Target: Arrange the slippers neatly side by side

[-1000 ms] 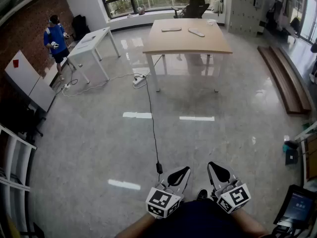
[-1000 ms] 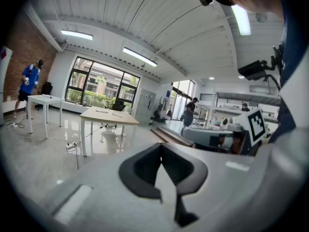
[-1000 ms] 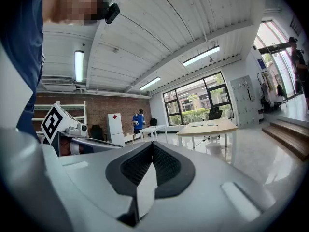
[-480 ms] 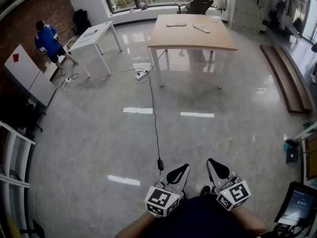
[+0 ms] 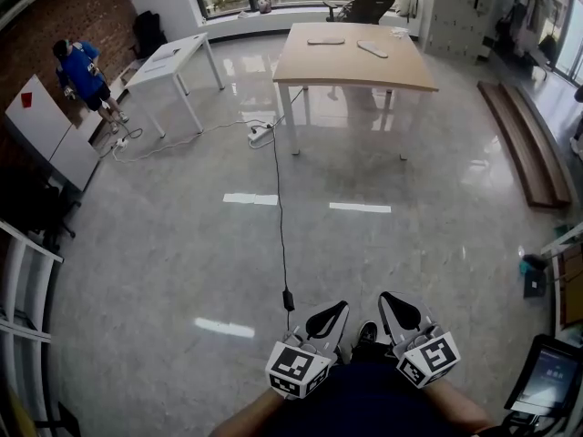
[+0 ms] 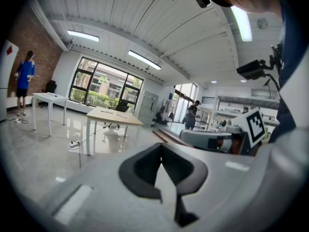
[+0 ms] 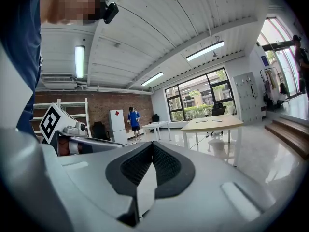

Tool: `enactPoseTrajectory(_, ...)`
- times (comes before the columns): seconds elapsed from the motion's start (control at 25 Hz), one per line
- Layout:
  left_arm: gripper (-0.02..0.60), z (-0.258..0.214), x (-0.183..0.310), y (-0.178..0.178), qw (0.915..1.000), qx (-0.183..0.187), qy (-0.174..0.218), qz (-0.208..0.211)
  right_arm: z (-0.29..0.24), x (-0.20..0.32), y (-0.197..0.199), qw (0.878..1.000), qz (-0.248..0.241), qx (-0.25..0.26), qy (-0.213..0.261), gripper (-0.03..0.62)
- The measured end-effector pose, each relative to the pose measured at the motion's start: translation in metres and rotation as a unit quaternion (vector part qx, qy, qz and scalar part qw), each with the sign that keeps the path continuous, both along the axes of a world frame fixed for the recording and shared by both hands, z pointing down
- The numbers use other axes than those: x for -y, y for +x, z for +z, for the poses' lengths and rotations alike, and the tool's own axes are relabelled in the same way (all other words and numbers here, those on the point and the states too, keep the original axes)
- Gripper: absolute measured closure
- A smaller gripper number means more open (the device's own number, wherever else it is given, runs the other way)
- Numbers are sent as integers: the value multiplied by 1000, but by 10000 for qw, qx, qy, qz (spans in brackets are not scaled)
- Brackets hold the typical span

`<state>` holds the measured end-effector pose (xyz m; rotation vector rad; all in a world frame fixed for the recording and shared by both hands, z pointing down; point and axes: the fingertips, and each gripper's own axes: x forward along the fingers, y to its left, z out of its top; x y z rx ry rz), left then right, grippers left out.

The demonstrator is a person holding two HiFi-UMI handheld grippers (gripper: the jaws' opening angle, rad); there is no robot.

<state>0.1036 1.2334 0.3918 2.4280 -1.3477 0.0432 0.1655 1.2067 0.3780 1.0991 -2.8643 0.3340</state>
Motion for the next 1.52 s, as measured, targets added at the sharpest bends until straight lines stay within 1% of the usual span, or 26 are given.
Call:
enactPoseTrajectory(0.32,578,8,13,5,9999,64,-111,58,10,13,5,9999,67,83,-103,583)
enactPoseTrajectory(0.56,578,12,42,6,9997,130,-185,38,15,42,5,9998,33,148,-143,583)
enactPoseTrajectory(0.8,578,15,91,16,9996,165,-231,-6,17,92,15,9997,-18,192,-172,583)
enactPoseTrajectory(1.08,578,10,164,33,9994,210,-250,-71,18,165,29,9993,-112,256,-261,583)
enactPoseTrajectory(1.28,578,-1,208,52,9993,291,-194,-102,8,214,49,9992,-116,341,-199,583)
enactPoseTrajectory(1.44,578,0,236,71,9991,357,-175,-115,10,245,69,9987,-123,443,-216,583)
enactPoseTrajectory(1.52,578,-2,249,73,9989,386,-168,-205,9,259,77,9985,-96,498,-221,583)
